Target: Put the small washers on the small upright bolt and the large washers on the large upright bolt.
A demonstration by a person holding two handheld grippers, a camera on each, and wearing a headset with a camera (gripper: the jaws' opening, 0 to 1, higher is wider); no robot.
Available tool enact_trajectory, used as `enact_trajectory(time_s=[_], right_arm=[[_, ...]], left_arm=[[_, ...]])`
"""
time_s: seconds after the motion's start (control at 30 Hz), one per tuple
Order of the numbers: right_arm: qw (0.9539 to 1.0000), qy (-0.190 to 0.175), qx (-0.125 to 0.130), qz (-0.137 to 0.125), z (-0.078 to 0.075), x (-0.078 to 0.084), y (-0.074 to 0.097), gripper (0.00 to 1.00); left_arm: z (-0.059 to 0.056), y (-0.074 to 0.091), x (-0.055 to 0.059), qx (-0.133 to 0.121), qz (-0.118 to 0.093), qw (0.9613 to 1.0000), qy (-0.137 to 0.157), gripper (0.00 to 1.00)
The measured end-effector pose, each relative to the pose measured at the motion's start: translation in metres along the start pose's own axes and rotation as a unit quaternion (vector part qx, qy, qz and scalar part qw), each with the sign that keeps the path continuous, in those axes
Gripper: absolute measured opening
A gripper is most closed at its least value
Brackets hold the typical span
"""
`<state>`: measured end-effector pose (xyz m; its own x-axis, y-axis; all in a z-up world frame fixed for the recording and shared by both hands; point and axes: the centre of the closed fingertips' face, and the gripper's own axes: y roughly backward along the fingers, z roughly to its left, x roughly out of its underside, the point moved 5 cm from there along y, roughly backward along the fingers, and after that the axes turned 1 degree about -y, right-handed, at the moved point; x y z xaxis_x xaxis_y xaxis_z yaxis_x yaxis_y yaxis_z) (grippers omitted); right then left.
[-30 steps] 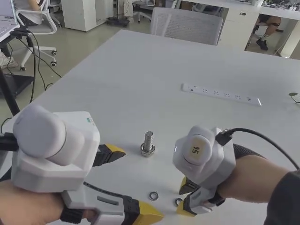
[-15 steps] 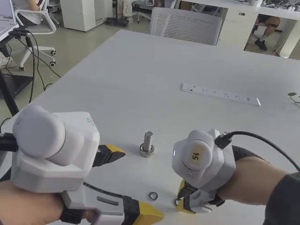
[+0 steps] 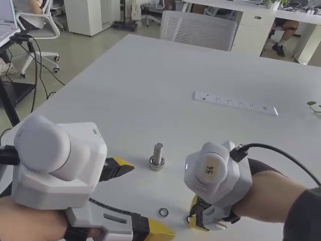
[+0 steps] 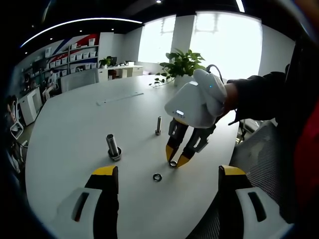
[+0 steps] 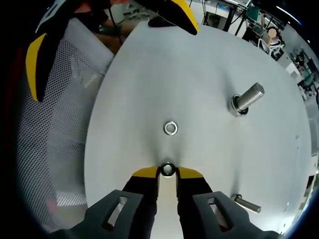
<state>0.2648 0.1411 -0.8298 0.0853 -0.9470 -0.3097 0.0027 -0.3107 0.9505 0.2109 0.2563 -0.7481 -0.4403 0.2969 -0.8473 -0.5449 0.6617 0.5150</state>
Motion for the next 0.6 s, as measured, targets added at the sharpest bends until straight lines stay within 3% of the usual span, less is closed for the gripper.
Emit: enact_trajectory(time_s=[0.6], right_arm=[[1.0,-0.006,0.0,-0.002,0.0009,-0.0006,-0.0012,0.14]], left_arm=[[-0.0007,0.0008,0.0001,0.002,-0.002,1.0,-0.001,0.82]])
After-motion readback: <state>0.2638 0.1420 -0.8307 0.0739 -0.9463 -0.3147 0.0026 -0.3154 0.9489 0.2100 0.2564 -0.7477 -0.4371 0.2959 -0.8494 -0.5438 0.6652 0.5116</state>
